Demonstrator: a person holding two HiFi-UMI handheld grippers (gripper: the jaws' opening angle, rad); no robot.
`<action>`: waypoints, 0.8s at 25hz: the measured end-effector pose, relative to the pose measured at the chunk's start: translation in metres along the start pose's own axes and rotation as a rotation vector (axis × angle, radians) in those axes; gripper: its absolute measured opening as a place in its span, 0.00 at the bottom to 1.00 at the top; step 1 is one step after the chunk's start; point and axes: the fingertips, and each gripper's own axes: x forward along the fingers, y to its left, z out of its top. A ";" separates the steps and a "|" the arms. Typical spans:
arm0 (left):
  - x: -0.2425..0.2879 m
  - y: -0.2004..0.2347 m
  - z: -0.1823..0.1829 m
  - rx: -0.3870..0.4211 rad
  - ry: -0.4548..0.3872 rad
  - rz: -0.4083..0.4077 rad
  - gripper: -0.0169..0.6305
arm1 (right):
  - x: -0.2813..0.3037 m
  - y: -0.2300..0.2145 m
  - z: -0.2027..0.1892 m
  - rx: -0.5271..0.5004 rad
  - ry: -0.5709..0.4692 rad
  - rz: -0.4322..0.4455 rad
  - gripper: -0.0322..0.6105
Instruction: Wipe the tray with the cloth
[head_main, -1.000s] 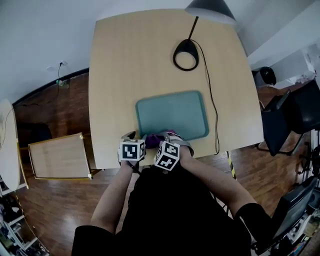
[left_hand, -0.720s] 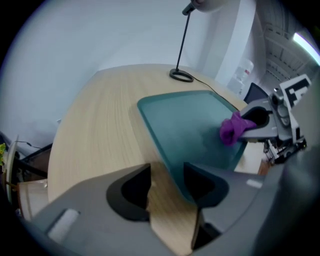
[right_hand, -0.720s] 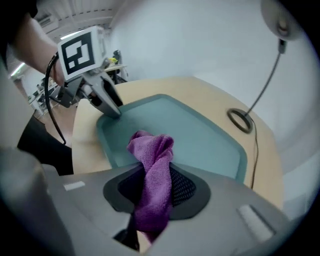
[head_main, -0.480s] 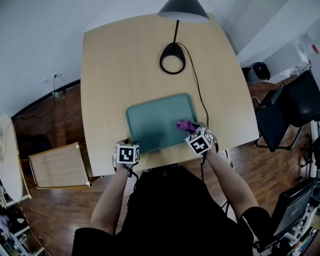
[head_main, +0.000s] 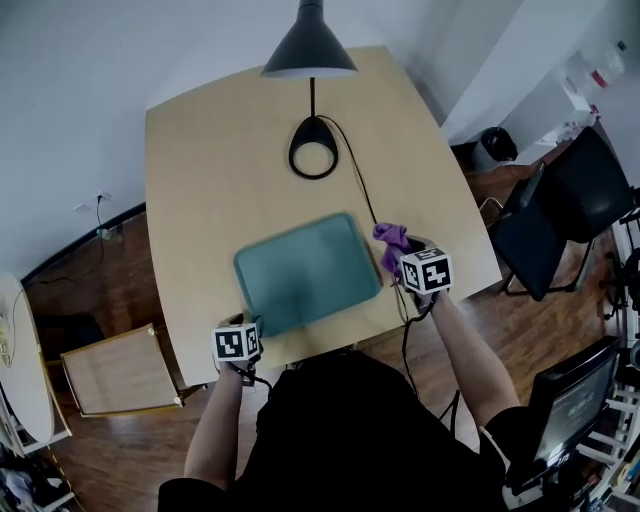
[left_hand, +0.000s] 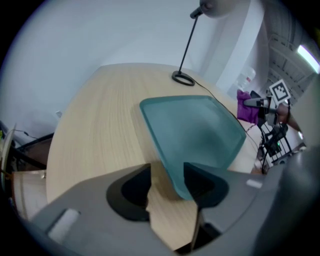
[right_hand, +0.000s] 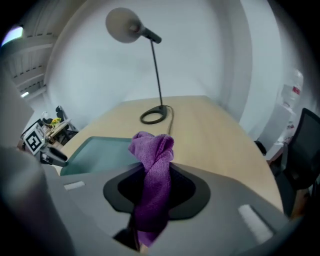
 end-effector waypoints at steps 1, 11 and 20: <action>-0.007 0.003 0.003 -0.028 -0.035 0.003 0.37 | -0.003 -0.021 0.002 0.020 0.003 -0.029 0.21; -0.073 0.024 0.004 -0.247 -0.294 0.096 0.37 | 0.037 -0.092 -0.046 0.138 0.153 -0.067 0.29; -0.099 0.016 0.024 -0.224 -0.399 0.054 0.29 | -0.028 -0.075 -0.006 0.238 -0.099 -0.045 0.42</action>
